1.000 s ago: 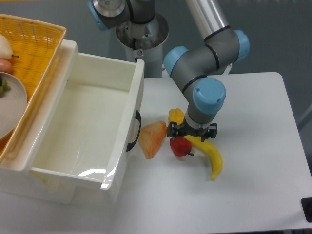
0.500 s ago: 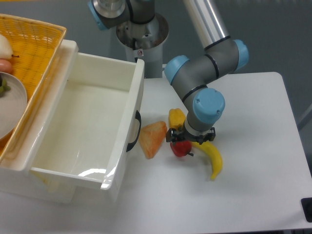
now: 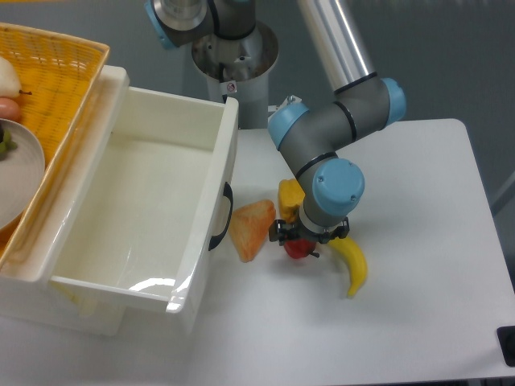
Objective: Pick up the red pepper
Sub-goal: 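Close the gripper around the red bell pepper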
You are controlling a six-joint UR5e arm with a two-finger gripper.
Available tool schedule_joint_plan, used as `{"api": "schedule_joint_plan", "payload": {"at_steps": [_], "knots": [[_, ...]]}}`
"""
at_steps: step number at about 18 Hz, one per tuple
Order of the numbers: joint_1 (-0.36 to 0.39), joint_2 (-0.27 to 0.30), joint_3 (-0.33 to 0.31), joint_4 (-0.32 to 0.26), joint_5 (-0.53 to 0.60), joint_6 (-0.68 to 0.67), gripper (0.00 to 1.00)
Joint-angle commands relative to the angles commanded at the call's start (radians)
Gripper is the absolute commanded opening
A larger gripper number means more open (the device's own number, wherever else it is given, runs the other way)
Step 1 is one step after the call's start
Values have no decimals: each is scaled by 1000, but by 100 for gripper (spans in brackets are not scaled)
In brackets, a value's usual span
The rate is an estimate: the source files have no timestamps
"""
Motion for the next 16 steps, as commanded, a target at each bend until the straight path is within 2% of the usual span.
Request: {"api": "schedule_joint_plan", "payload": {"at_steps": [13,16], "knots": [[0,-12,0,5,0,3,100],[-2,-12,-2,3,0,5,97]]}}
